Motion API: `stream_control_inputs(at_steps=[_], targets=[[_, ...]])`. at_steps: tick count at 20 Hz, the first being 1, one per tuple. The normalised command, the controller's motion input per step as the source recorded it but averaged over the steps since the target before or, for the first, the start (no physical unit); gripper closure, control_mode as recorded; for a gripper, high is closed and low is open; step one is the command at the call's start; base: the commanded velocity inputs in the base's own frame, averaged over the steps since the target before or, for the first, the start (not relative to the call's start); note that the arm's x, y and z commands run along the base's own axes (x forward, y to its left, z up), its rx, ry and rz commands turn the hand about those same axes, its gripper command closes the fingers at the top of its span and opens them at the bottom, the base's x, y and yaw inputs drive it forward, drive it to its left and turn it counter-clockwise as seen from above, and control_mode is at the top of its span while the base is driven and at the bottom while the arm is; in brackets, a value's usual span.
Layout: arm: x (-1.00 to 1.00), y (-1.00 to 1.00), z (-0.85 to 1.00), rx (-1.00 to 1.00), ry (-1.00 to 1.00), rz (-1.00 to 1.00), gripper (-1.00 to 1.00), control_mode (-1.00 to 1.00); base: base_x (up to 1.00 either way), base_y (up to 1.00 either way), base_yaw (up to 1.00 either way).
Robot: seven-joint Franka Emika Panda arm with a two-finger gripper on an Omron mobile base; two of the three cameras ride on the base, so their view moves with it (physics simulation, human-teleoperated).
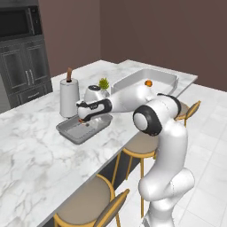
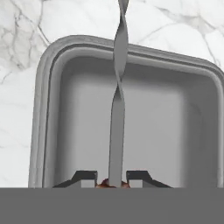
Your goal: Place the cold items (onion and orange) from the fridge in one tupperware on the dining counter. Place the warm items (hot dog and kebab skewer) in the stove area in another tupperware.
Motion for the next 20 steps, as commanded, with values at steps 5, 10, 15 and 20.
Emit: stream_control_inputs(at_steps=[5, 10, 15, 20], targets=[[0.61, 0.00, -0.24, 0.00, 0.04, 0.00, 1.00, -1.00, 0.00, 0.00, 0.00], [0.63, 0.01, -0.35, 0.00, 0.04, 0.00, 1.00, -1.00, 0.00, 0.00, 0.00], [0.47, 0.00, -0.56, 0.00, 0.05, 0.00, 1.00, -1.00, 0.00, 0.00, 0.00], [0.45, 0.00, -0.44, 0.00, 0.03, 0.00, 1.00, -1.00, 0.00, 0.00, 0.00]])
